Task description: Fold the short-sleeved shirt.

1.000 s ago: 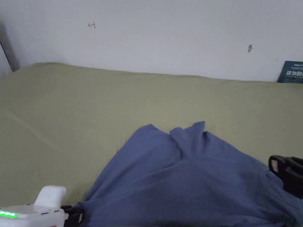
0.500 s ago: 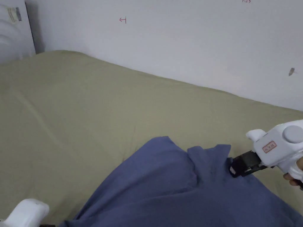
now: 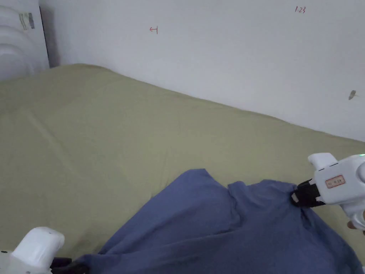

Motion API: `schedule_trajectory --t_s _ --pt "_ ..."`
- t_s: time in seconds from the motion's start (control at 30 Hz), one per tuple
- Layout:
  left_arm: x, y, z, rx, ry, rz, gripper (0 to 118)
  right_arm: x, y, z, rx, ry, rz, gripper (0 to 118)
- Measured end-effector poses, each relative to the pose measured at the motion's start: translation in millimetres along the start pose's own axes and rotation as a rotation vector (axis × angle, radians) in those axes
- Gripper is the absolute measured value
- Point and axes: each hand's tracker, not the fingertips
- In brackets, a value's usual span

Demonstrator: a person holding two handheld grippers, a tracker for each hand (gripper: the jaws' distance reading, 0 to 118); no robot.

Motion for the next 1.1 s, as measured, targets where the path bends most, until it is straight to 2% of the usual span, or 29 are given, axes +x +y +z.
schedule_trajectory --t_s 0.07,0.13,0.2,0.3,0.4,0.5,0.57,0.6,0.7,0.73,0.83,0.87,0.93,1.1 --pt "0 17 16 0.047 -0.019 -0.021 4 3 3 30 0.088 -0.002 -0.002 0" --pt "3 40 31 0.094 -0.013 -0.058 4 1 5 70 0.167 -0.050 -0.004 0" --pt "6 70 46 0.152 0.005 -0.100 4 8 14 105 0.252 -0.073 -0.044 0" --pt "10 121 66 0.231 0.026 -0.154 4 16 24 166 0.399 -0.133 -0.023 0" --pt "16 173 86 0.308 0.032 -0.174 4 22 36 220 0.451 -0.180 -0.052 0" --pt "30 221 106 0.395 0.039 -0.195 4 28 51 264 0.501 -0.296 -0.061 0" --pt "34 251 112 0.423 0.031 -0.216 4 38 60 285 0.542 -0.319 -0.083 0" --pt "38 262 113 0.443 0.050 -0.241 4 38 64 298 0.581 -0.374 -0.103 0" --pt "65 305 120 0.481 0.104 -0.289 4 53 82 324 0.644 -0.410 -0.136 0" --pt "69 316 121 0.489 0.103 -0.292 4 36 80 331 0.657 -0.416 -0.131 0" --pt "73 355 119 0.515 0.121 -0.304 4 38 97 348 0.713 -0.471 -0.124 0" --pt "76 363 118 0.555 0.157 -0.324 4 62 111 342 0.724 -0.481 -0.133 0" --pt "81 381 117 0.582 0.177 -0.352 4 66 124 349 0.743 -0.508 -0.141 0" --pt "83 424 121 0.620 0.189 -0.326 4 81 158 363 0.803 -0.529 -0.092 0"
